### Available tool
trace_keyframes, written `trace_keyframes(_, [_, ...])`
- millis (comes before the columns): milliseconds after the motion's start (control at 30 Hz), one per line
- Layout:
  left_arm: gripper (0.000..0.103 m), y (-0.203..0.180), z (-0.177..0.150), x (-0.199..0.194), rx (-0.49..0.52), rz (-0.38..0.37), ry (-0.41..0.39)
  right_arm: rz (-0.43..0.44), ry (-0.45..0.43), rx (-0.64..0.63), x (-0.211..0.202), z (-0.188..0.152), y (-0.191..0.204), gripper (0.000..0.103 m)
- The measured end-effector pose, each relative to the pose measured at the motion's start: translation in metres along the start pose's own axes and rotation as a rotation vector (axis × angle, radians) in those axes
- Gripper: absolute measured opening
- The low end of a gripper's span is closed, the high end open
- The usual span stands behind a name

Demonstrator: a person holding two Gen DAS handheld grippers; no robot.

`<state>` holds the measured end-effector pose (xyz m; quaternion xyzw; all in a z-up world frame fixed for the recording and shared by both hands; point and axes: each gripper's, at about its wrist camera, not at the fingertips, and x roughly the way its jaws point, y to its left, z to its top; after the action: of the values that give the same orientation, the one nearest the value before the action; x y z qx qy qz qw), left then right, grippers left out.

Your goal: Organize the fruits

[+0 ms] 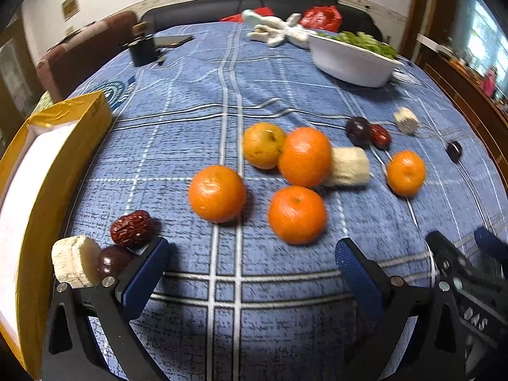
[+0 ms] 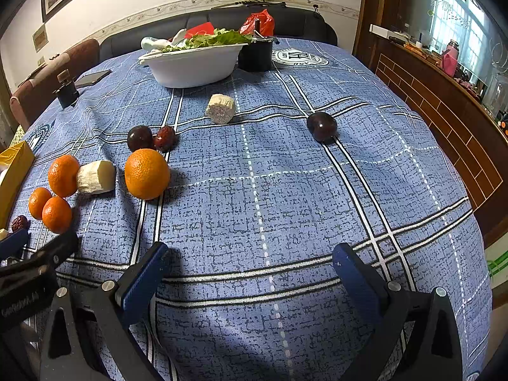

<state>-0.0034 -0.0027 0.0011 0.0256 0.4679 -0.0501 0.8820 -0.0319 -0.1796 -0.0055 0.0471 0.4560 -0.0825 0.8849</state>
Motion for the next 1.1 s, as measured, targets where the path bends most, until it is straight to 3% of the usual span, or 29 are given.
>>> trace_keyframes(233, [0.103,-0.004,-0.019,-0.014,0.100,-0.063,0.012,0.000,0.000,0.000,0.000,0.000,0.000,0.103])
trace_keyframes(500, [0.103,-0.001,-0.026,-0.019,0.101,-0.081,0.017,0.001,0.001,0.001,0.001,-0.001,0.001,0.103])
trace_keyframes(600, [0.102,0.006,-0.032,-0.028,0.076,-0.143,0.014,-0.005,0.023,0.014,0.001,-0.001,0.003,0.103])
trace_keyframes(667, [0.091,0.014,-0.040,-0.040,0.055,-0.186,-0.016,-0.023,0.032,0.037,0.002,0.002,0.003,0.103])
trace_keyframes(700, [0.081,0.019,-0.044,-0.049,0.051,-0.188,-0.049,-0.027,0.032,0.039,0.002,0.004,0.002,0.103])
trace_keyframes(733, [0.077,0.024,-0.047,-0.060,0.050,-0.185,-0.087,-0.026,0.031,0.042,0.002,0.005,0.001,0.103])
trace_keyframes(833, [0.077,0.044,-0.053,-0.106,0.033,-0.157,-0.258,-0.019,0.024,0.039,0.002,0.005,0.000,0.103])
trace_keyframes(900, [0.077,0.061,-0.058,-0.145,0.009,-0.089,-0.407,-0.021,0.021,0.041,0.003,0.002,0.002,0.103])
trace_keyframes(967, [0.083,0.077,-0.066,-0.186,-0.026,0.015,-0.587,-0.026,0.017,0.043,0.002,0.002,0.002,0.103])
trace_keyframes(1000, [0.098,0.083,-0.068,-0.198,-0.043,0.055,-0.643,-0.028,0.015,0.045,0.001,0.001,0.002,0.103])
trace_keyframes(1033, [0.103,0.091,-0.069,-0.208,-0.061,0.103,-0.689,-0.030,0.013,0.047,0.001,0.001,0.003,0.103])
trace_keyframes(1067, [0.103,0.096,-0.068,-0.212,-0.062,0.138,-0.700,-0.031,0.011,0.048,0.001,0.001,0.003,0.103])
trace_keyframes(1100, [0.103,0.100,-0.064,-0.209,-0.042,0.146,-0.655,-0.032,0.011,0.049,0.001,0.001,0.003,0.103])
